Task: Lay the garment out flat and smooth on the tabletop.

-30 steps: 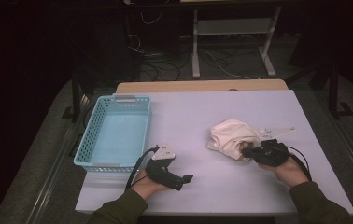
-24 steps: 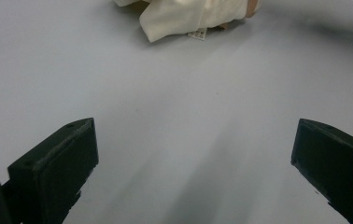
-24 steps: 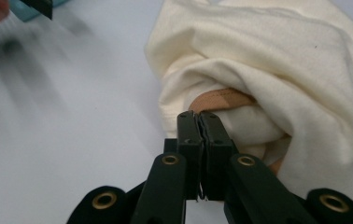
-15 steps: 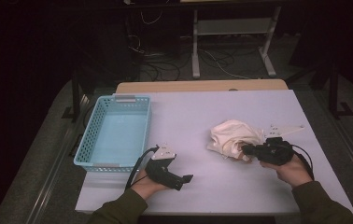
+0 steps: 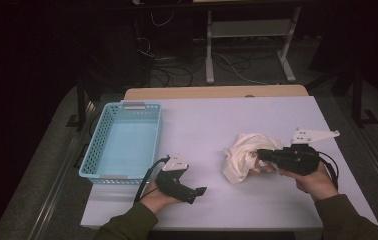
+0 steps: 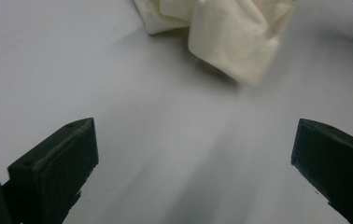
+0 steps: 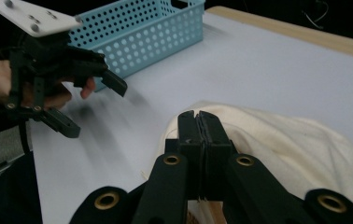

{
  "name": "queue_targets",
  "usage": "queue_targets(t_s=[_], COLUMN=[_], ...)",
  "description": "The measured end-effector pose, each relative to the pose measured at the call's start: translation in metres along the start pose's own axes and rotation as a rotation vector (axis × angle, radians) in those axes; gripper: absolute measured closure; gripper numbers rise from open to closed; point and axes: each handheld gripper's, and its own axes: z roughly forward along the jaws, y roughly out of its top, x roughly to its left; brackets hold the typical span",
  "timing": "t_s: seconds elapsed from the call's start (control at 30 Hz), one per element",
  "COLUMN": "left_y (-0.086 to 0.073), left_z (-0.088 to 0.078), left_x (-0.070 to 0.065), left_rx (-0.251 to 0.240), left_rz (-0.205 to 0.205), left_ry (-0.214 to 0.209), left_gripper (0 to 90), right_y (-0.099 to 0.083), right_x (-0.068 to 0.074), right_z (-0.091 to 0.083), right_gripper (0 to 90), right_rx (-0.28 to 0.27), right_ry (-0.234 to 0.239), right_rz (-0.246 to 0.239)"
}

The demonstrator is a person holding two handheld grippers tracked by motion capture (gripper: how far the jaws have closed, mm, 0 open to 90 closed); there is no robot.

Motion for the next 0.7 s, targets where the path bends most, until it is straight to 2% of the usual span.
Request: queue_targets(t_s=[0.07, 0.17, 0.4, 0.53, 0.7], left_y=[0.000, 0.000, 0.000, 0.000, 0.000], left_z=[0.000, 0.000, -0.001, -0.001, -0.001], left_x=[0.000, 0.000, 0.001, 0.001, 0.000], left_rx=[0.000, 0.001, 0.006, 0.005, 0.006], left_rz=[-0.001, 0.001, 0.005, 0.002, 0.007], left_ry=[0.000, 0.000, 0.000, -0.001, -0.002], left_gripper=[0.0, 0.0, 0.0, 0.0, 0.0], right_y=[0.003, 0.003, -0.016, -0.026, -0.045], right_x=[0.003, 0.006, 0.005, 0.005, 0.004], right_z=[-0.002, -0.002, 0.004, 0.003, -0.001], right_gripper=[87.3, 87.3, 87.2, 87.1, 87.0], right_rx=[-0.015, 0.007, 0.097, 0.139, 0.197], right_ry=[0.007, -0.006, -0.029, -0.043, -0.060], right_rz=[-0.009, -0.041, -0.029, -0.028, -0.004])
